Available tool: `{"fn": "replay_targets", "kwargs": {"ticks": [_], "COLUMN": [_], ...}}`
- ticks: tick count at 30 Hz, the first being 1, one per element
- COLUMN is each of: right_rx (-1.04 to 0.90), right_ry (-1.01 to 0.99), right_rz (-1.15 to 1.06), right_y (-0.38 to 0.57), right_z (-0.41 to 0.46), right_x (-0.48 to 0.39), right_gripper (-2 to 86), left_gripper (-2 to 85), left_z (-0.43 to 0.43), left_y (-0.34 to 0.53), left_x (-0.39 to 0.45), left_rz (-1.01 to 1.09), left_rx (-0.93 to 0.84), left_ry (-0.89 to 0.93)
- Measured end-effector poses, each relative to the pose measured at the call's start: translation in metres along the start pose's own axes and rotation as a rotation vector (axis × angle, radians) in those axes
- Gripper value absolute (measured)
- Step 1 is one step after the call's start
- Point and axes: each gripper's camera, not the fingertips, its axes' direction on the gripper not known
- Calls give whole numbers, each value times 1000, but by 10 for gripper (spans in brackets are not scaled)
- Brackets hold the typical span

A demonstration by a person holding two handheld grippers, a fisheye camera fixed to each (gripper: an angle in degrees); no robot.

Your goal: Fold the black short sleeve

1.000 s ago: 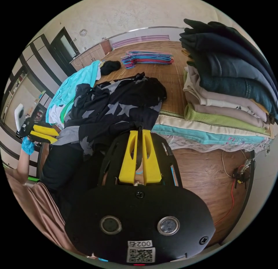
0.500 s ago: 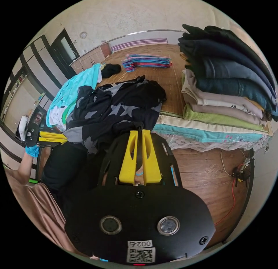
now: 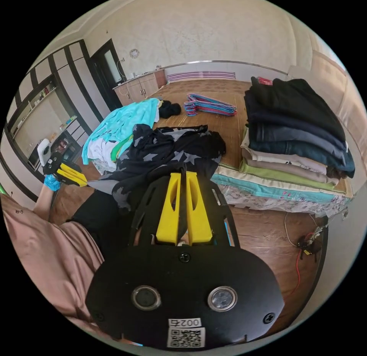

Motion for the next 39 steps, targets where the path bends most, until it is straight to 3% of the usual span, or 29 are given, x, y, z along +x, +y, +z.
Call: {"fn": "replay_targets", "kwargs": {"ticks": [6,15,23,30,39], "right_rx": [-116,-375,-304,-247,-195], "right_ry": [-4,-51,-8,143,115], "right_rz": [-68,-35,27,32,115], "right_y": [23,97,127,132,146], "right_z": [-34,-16,-35,-76,-94], "right_x": [-24,-31,-36,-39,-38], "right_gripper": [-5,-5,-5,-7,-7], "left_gripper": [-10,-10,21,38,28], "left_z": [-25,-1,-15,-8,-16], "left_y": [42,80,98,112,150], "left_x": [20,51,77,90,99], "left_rz": [-25,-107,-104,-174,-280], "left_rx": [71,4,17,-57,-53], "left_ry": [50,59,7,-206,-263]}}
